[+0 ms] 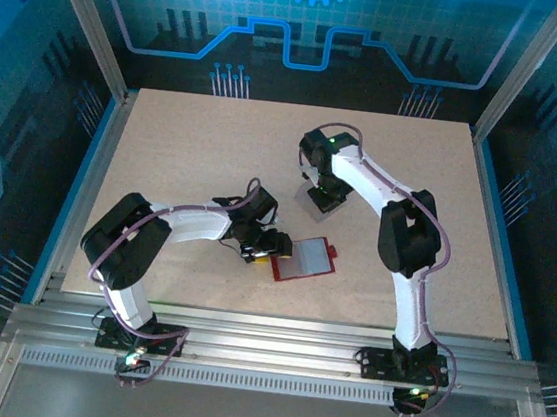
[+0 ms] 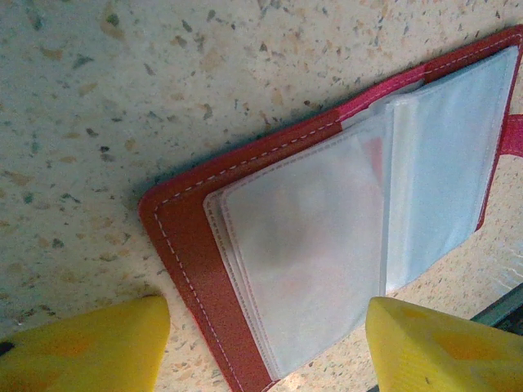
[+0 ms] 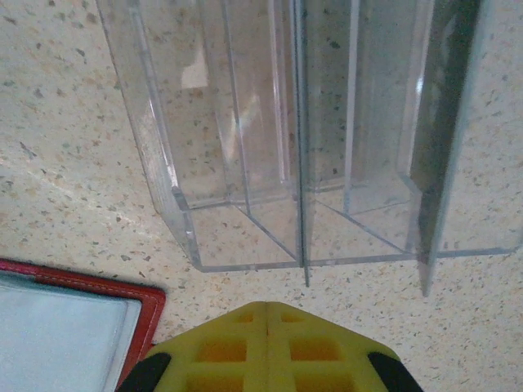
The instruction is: Put the credit cards into the card holder
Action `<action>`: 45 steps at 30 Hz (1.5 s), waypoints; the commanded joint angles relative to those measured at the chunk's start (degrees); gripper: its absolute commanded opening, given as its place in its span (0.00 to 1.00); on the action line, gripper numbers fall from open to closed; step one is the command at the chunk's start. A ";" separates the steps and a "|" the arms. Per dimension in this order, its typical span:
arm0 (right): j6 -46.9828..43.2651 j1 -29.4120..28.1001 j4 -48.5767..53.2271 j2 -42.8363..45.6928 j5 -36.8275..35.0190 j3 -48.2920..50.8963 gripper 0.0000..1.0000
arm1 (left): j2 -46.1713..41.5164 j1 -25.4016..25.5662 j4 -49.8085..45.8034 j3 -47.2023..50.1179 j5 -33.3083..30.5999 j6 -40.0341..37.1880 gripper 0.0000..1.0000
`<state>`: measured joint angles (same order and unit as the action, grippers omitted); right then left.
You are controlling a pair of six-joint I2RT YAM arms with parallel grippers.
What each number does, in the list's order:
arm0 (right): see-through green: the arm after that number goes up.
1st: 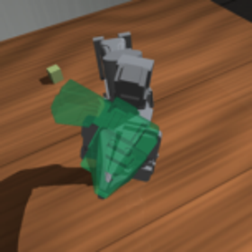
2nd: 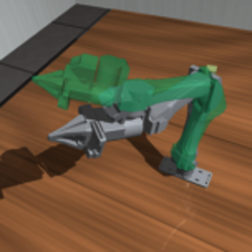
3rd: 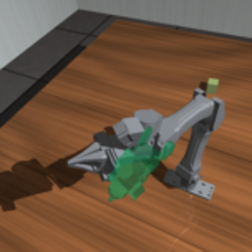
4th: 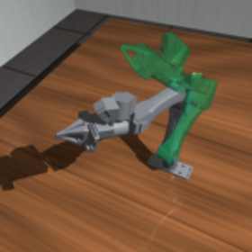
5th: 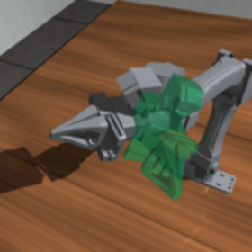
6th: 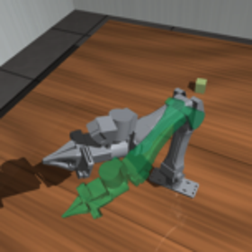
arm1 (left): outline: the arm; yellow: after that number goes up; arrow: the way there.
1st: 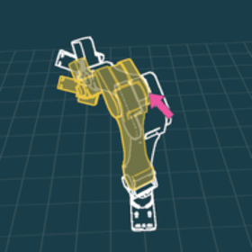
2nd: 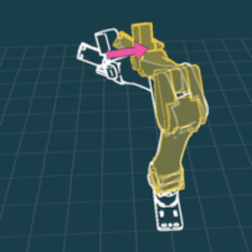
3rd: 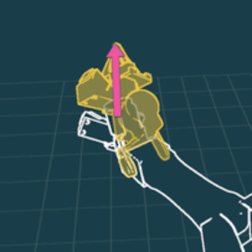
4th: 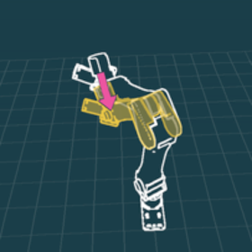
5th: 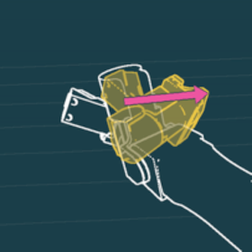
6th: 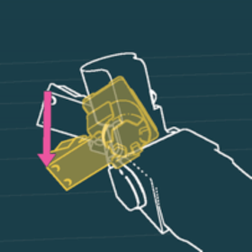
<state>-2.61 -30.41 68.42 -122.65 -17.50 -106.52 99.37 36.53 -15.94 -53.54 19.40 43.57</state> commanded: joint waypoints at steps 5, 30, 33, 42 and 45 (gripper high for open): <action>0.02 0.34 0.01 4.74 1.62 0.17 0.00 | 0.99 -0.41 0.03 -0.68 0.46 -0.24 0.67; -1.38 0.71 1.10 -1.05 1.94 -1.58 0.20 | 0.77 -0.51 -0.03 -0.25 0.38 -0.06 0.67; -1.40 0.84 1.08 -1.27 1.94 -1.66 0.19 | 0.74 -0.51 0.08 -0.18 0.38 -0.02 0.67; -1.50 0.88 0.87 -1.86 1.51 -2.31 0.17 | 0.93 -0.52 0.25 -0.07 0.56 0.04 0.67; -1.43 0.93 0.93 -2.04 1.41 -2.44 0.16 | 1.01 -0.51 0.21 -0.07 0.55 0.11 0.67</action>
<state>-3.11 -29.93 68.14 -123.46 -16.10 -107.24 99.37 36.47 -15.92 -53.54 19.40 43.57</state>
